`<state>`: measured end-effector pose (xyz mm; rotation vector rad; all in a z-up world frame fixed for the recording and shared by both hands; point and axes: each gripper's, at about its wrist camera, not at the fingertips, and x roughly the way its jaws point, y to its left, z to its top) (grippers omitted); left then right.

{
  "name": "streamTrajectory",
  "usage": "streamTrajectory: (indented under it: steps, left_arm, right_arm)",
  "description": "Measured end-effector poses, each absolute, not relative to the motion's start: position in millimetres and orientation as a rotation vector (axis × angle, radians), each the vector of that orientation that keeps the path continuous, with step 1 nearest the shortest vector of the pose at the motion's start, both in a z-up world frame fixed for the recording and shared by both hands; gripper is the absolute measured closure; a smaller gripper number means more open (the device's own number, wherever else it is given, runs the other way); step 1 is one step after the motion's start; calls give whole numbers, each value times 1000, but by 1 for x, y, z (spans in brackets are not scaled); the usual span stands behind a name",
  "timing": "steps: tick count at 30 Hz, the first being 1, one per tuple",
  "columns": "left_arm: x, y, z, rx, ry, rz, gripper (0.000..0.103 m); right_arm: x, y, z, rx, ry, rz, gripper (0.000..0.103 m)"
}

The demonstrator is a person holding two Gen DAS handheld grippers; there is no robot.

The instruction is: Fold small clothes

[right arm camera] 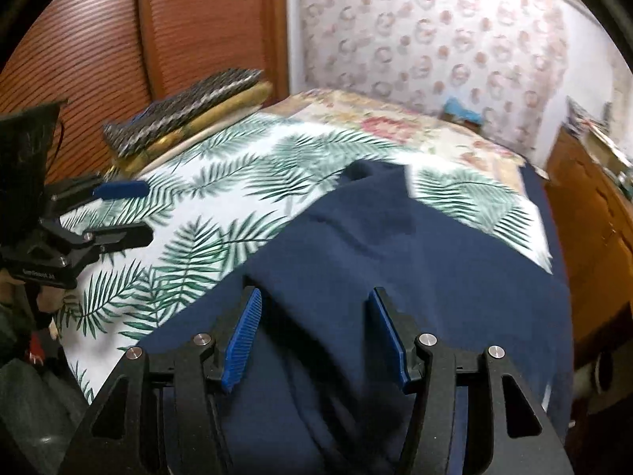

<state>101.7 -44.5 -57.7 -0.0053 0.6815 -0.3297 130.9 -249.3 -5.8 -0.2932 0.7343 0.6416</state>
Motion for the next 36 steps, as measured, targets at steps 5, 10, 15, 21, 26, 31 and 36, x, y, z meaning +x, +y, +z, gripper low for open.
streamTrajectory:
  steps: [5, 10, 15, 21, 26, 31, 36]
  left_arm:
    - [99, -44, -58, 4, 680, -323, 26]
    - [99, -45, -59, 2, 686, -332, 26]
    - [100, -47, -59, 1, 693, -346, 26]
    - [99, -49, -59, 4, 695, -357, 26]
    - [99, -54, -60, 12, 700, -368, 26]
    - [98, -56, -61, 14, 707, -376, 26]
    - [98, -58, -61, 17, 709, -379, 26]
  right_arm:
    - [150, -234, -17, -344, 777, 659, 45]
    - [168, -232, -24, -361, 806, 641, 45]
    - [166, -223, -26, -423, 785, 636, 45]
    - [155, -230, -17, -420, 732, 613, 90]
    - [157, -258, 4, -308, 675, 574, 91]
    - [167, -292, 20, -233, 651, 497, 91]
    - [183, -324, 22, -211, 636, 337, 91]
